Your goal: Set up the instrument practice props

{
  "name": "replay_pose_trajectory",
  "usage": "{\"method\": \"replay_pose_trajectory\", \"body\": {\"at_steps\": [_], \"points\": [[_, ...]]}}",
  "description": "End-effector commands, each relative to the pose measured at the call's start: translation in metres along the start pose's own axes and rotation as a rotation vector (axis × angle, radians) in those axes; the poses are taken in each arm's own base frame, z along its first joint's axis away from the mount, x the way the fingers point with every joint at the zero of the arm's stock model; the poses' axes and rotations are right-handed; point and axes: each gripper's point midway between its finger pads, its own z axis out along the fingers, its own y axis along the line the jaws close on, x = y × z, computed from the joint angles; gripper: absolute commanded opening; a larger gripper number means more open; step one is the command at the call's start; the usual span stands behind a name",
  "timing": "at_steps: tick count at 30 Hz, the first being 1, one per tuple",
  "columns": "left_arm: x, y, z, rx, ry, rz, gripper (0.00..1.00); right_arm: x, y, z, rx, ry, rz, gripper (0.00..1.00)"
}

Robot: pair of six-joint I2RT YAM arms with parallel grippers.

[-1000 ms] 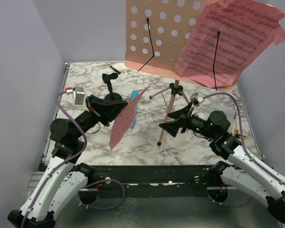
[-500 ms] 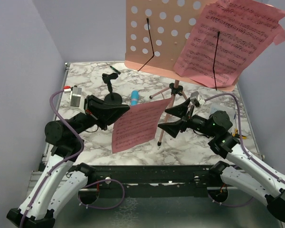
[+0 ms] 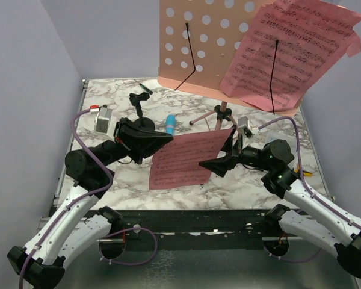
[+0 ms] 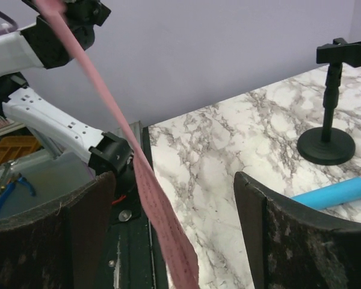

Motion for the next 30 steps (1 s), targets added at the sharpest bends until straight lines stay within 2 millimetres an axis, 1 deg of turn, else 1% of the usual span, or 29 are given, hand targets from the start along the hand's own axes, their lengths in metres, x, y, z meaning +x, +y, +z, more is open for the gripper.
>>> {"method": "replay_pose_trajectory", "body": {"at_steps": [1,6,13,17,20,21,22,25,27,28,30], "points": [[-0.005,-0.007,0.005,0.042,-0.036,0.025,0.00,-0.015,0.020,0.000,-0.093,-0.029,-0.024,0.79],[-0.003,0.001,0.006,0.016,-0.055,0.023,0.00,-0.019,0.030,-0.002,-0.136,-0.038,-0.018,0.56],[-0.002,0.012,0.004,-0.025,-0.092,0.024,0.00,-0.027,0.038,-0.006,-0.149,-0.060,-0.023,0.14],[0.002,0.023,0.002,-0.065,-0.104,0.024,0.00,-0.029,0.037,-0.009,-0.123,-0.063,-0.033,0.01],[0.008,0.033,0.001,-0.095,-0.103,0.018,0.00,-0.029,0.035,-0.011,-0.101,-0.061,-0.038,0.01],[0.011,0.037,0.000,-0.105,-0.100,0.017,0.05,-0.029,0.034,-0.011,-0.096,-0.060,-0.040,0.01],[0.013,0.040,-0.001,-0.116,-0.101,0.019,0.14,-0.028,0.034,-0.012,-0.091,-0.057,-0.039,0.01],[0.020,0.050,-0.005,-0.151,-0.097,0.028,0.50,-0.029,0.032,-0.012,-0.078,-0.053,-0.039,0.01],[0.025,0.055,-0.007,-0.169,-0.080,0.044,0.69,-0.029,0.032,-0.013,-0.075,-0.047,-0.042,0.01],[0.029,0.058,-0.009,-0.183,-0.068,0.054,0.75,-0.030,0.033,-0.013,-0.073,-0.046,-0.043,0.01],[0.036,0.068,-0.015,-0.233,-0.049,0.067,0.83,-0.029,0.034,-0.014,-0.072,-0.040,-0.043,0.01]]}}
